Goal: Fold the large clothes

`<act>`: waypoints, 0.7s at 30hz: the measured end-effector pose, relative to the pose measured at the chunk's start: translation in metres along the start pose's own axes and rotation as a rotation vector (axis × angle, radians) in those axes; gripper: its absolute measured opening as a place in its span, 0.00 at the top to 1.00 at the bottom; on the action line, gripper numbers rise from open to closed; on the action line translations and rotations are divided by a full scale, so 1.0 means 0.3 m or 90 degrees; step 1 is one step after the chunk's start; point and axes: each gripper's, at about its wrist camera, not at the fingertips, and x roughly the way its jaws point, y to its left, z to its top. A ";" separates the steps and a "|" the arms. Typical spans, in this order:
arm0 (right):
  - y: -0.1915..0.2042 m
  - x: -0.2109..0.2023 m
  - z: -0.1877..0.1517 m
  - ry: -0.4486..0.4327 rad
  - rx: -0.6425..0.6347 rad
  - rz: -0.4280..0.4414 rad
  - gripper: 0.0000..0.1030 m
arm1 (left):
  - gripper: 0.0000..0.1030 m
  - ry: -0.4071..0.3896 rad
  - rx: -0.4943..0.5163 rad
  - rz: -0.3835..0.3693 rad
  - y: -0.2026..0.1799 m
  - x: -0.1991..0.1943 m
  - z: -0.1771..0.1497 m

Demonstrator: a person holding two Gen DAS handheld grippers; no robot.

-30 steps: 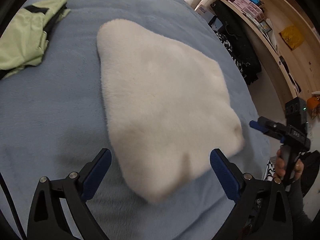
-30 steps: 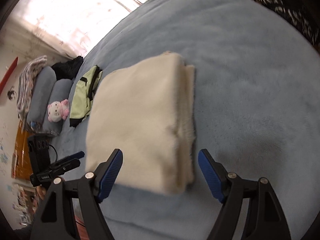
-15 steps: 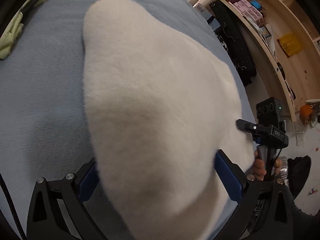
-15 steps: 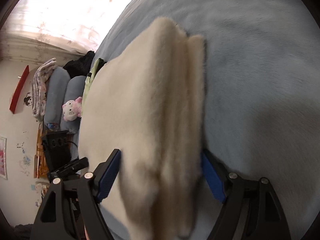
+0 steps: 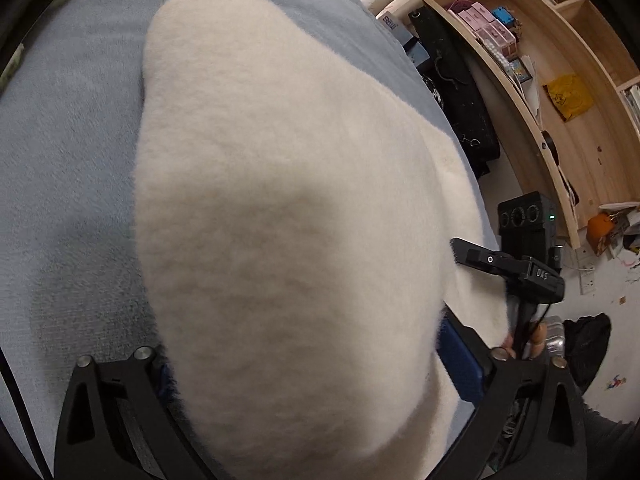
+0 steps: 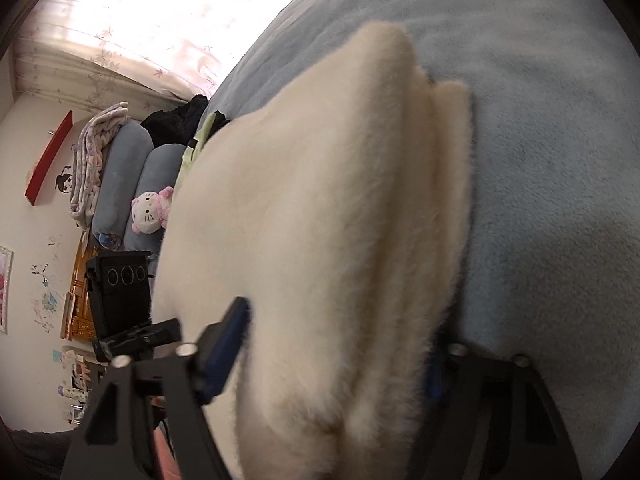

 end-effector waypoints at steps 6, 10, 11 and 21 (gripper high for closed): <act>0.103 -0.055 -0.007 -0.038 -0.047 -0.029 0.53 | 0.25 -0.052 0.049 0.063 -0.078 -0.056 -0.018; 0.184 -0.074 -0.023 -0.056 -0.064 -0.050 0.55 | 0.29 -0.074 0.065 0.091 -0.113 -0.107 -0.030; 0.202 -0.079 -0.031 -0.057 -0.068 -0.054 0.55 | 0.30 -0.076 0.066 0.092 -0.119 -0.122 -0.033; 0.494 -0.079 -0.116 -0.061 -0.107 -0.039 0.55 | 0.30 -0.113 0.052 0.097 -0.128 -0.427 -0.100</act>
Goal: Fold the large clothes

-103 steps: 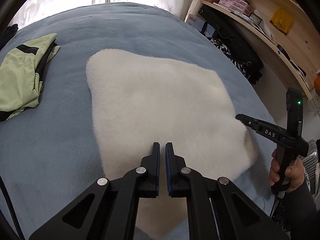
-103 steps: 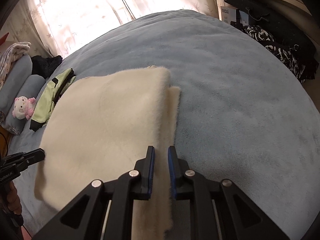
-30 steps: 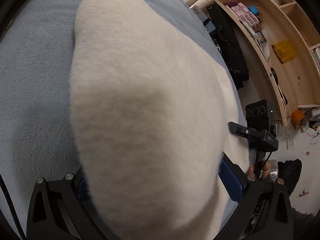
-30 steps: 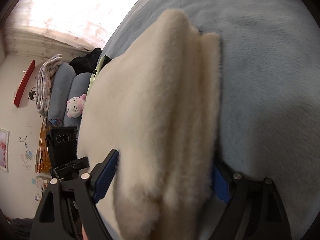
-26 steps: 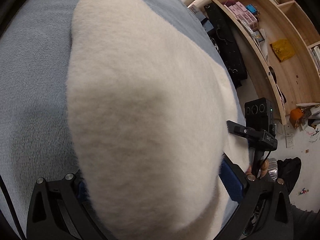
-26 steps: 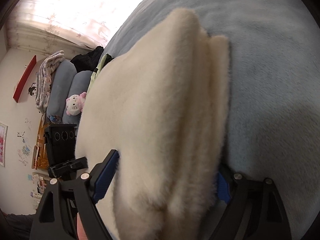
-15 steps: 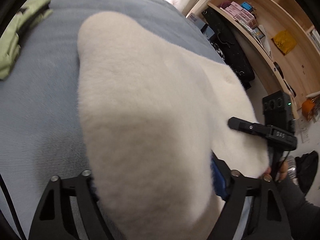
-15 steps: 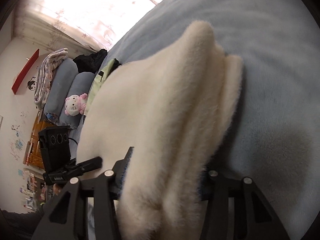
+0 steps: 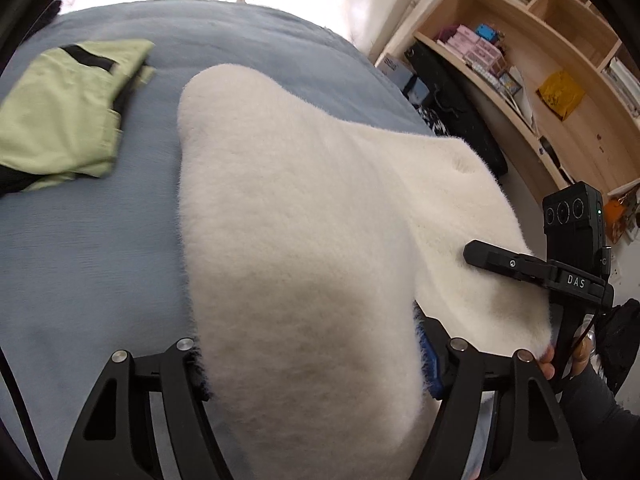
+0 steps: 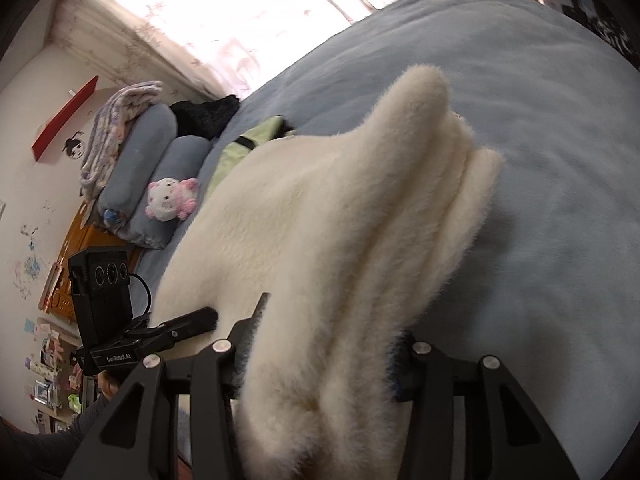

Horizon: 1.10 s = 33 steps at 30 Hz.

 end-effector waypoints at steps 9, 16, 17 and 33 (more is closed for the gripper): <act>0.380 0.106 0.104 -0.024 -0.064 0.071 0.55 | 0.30 -0.072 -0.003 0.048 0.180 -0.412 0.100; 0.616 0.340 0.328 -0.047 -0.093 0.127 0.55 | 0.30 -0.111 0.020 0.107 0.433 -0.636 0.349; 0.641 0.388 0.372 -0.050 -0.094 0.134 0.55 | 0.30 -0.114 0.023 0.115 0.471 -0.649 0.391; 0.457 1.234 0.662 0.006 -0.020 0.137 0.55 | 0.29 -0.035 0.006 0.137 1.261 -0.233 0.791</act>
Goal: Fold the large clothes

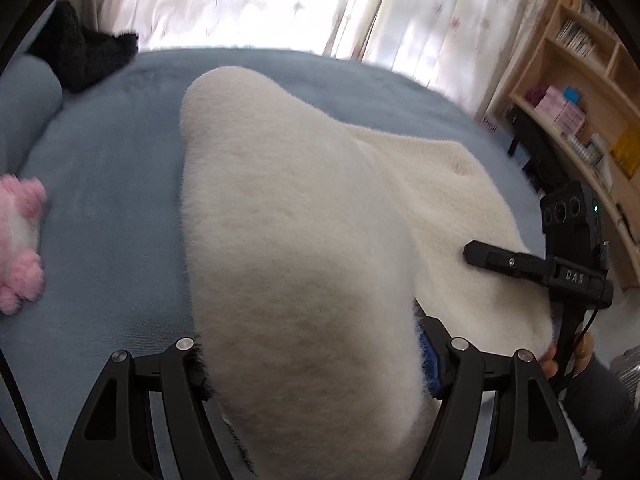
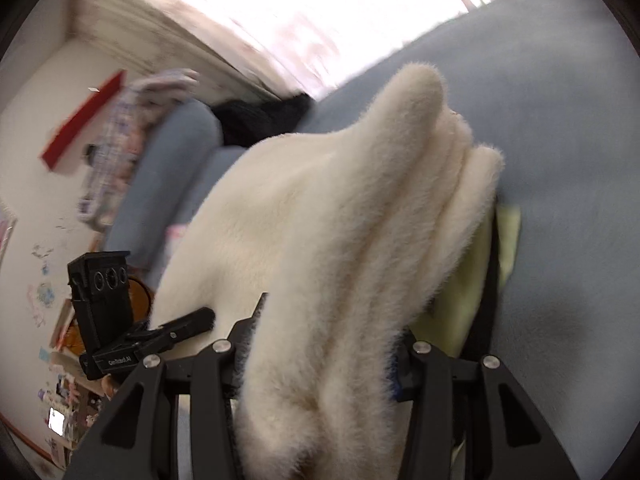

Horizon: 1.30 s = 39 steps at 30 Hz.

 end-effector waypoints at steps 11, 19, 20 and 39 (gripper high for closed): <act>-0.078 0.055 -0.054 0.013 0.010 -0.026 0.43 | 0.12 -0.032 -0.032 -0.060 0.151 0.072 -0.059; 0.011 -0.041 -0.044 0.040 -0.021 -0.131 0.42 | 0.13 -0.080 0.001 0.058 0.083 -0.115 -0.032; 0.032 -0.070 -0.042 0.027 -0.034 -0.147 0.42 | 0.13 -0.095 -0.007 0.063 0.084 -0.154 -0.022; 0.083 -0.001 0.019 -0.052 -0.093 -0.260 1.00 | 0.95 -0.089 0.018 0.122 -0.067 -0.043 0.008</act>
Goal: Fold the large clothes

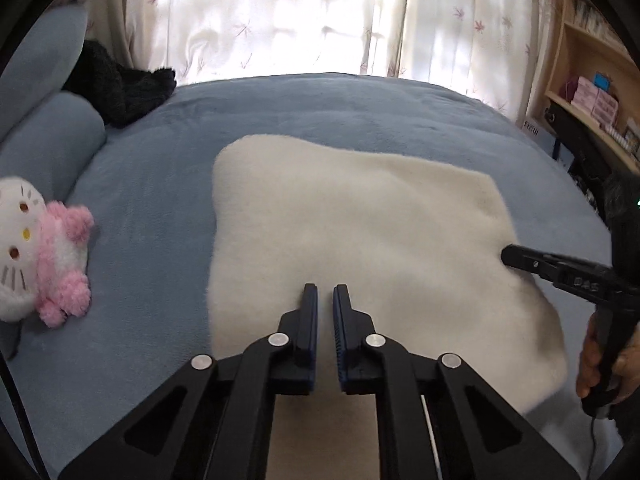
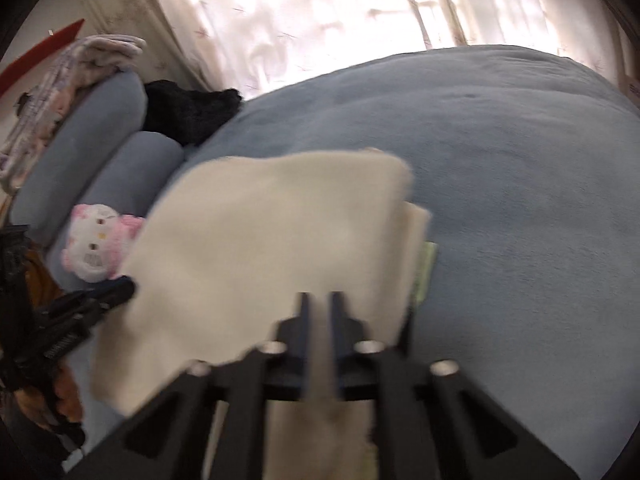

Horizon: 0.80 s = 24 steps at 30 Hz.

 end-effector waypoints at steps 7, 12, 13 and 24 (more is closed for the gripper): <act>-0.001 -0.006 0.004 0.012 0.007 0.010 1.00 | 0.98 -0.010 -0.037 -0.004 0.017 -0.005 -0.011; 0.015 -0.052 0.006 0.030 0.014 0.007 0.96 | 0.97 0.001 -0.068 0.001 0.012 -0.034 -0.010; 0.017 -0.070 0.004 0.035 0.016 0.009 0.95 | 0.94 0.005 -0.069 0.008 0.002 -0.049 -0.012; 0.083 -0.446 -0.070 0.046 -0.010 -0.026 0.84 | 0.40 0.014 -0.075 0.040 -0.161 -0.348 -0.083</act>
